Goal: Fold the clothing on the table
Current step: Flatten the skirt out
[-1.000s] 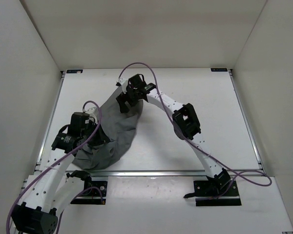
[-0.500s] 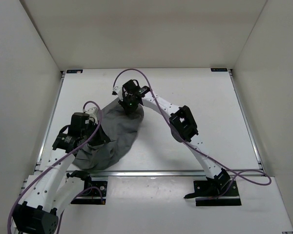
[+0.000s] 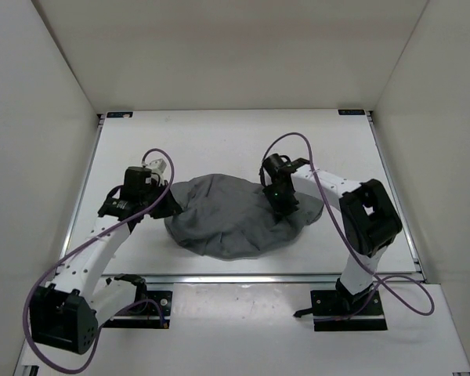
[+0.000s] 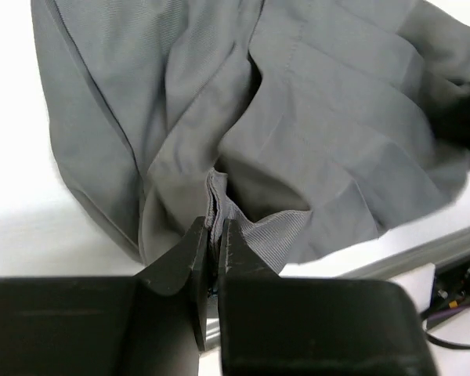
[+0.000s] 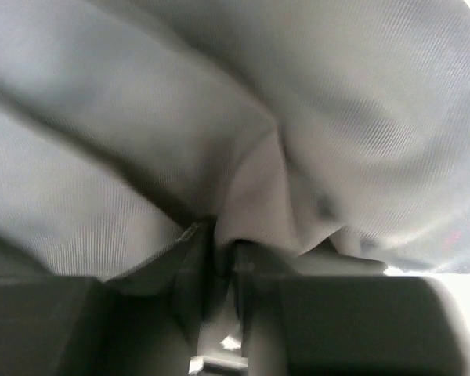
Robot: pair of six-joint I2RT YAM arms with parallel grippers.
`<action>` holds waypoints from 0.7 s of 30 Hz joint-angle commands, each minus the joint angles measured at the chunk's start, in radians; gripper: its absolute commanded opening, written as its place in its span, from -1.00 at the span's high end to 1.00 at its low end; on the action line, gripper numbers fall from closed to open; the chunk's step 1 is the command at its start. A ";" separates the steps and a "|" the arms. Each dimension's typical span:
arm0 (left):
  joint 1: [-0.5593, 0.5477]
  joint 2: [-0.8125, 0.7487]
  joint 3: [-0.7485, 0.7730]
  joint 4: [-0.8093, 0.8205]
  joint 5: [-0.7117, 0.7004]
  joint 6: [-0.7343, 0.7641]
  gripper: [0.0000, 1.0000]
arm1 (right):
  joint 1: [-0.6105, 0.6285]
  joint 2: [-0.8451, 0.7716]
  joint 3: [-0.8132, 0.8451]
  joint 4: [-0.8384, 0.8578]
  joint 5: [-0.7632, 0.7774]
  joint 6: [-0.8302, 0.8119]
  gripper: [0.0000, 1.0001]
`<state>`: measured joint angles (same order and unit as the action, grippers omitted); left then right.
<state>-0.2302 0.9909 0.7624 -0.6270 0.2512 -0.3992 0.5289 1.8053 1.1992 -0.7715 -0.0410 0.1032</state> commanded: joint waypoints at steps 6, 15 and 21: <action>0.035 0.046 0.034 0.041 -0.030 0.036 1.00 | 0.140 -0.247 0.256 -0.052 -0.073 -0.052 0.30; 0.011 -0.139 -0.123 -0.082 -0.049 -0.007 1.00 | 0.100 0.110 0.458 0.230 -0.275 -0.315 0.09; 0.000 -0.132 -0.138 -0.069 -0.026 -0.029 1.00 | 0.066 0.366 0.678 0.258 -0.419 -0.431 -0.05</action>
<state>-0.2199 0.8616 0.6228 -0.6922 0.2176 -0.4156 0.6128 2.1288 1.7859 -0.5388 -0.3565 -0.2424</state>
